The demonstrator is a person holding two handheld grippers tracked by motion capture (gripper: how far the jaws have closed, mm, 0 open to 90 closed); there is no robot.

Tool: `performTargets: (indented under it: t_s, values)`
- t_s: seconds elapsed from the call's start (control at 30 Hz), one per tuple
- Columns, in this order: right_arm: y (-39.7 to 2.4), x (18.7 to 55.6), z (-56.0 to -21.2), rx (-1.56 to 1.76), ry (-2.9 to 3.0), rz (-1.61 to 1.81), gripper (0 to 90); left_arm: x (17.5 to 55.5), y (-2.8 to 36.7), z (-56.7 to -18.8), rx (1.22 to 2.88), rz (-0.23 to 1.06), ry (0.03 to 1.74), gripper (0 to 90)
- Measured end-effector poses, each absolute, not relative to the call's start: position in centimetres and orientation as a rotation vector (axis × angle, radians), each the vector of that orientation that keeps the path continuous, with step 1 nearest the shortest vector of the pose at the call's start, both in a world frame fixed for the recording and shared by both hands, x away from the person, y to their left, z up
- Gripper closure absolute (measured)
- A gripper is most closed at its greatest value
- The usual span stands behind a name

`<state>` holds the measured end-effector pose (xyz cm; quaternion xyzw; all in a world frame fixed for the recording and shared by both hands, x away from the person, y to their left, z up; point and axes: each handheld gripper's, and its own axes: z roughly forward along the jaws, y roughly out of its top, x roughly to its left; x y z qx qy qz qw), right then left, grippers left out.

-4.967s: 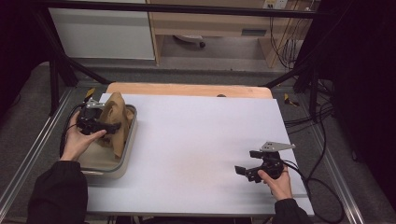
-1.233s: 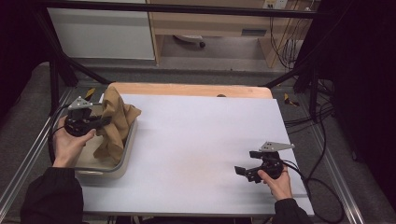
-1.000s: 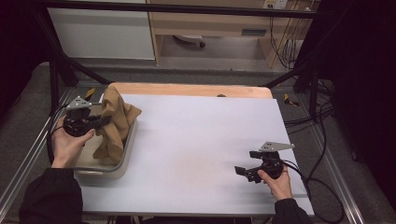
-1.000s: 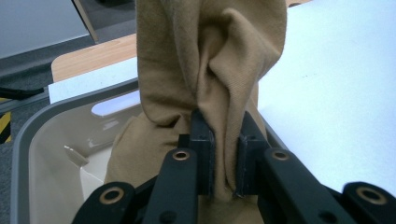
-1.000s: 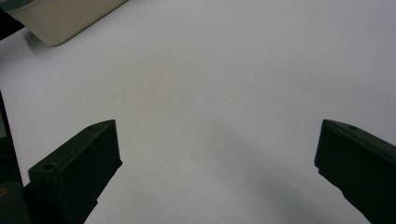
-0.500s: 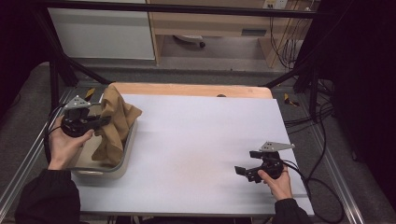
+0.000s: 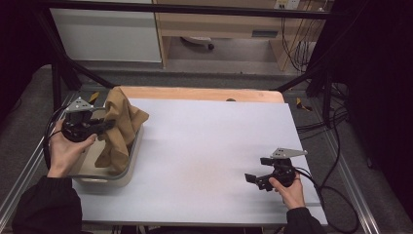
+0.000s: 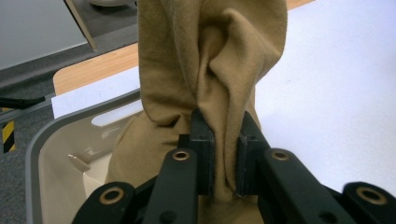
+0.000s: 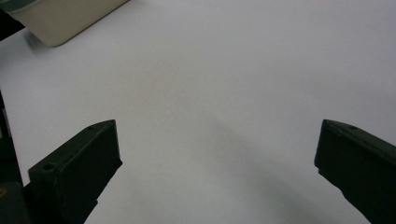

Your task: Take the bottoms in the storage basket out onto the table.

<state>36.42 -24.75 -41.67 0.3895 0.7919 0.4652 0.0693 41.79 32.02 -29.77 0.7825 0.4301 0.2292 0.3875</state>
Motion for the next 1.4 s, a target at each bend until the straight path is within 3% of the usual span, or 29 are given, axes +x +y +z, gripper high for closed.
performTargets:
  t_s: [1.4]
  values:
    - [-24.8,36.4,-41.7,1.170,2.385,1.398,0.7,40.7,29.7,-27.8,1.944,0.601,1.017,80.0]
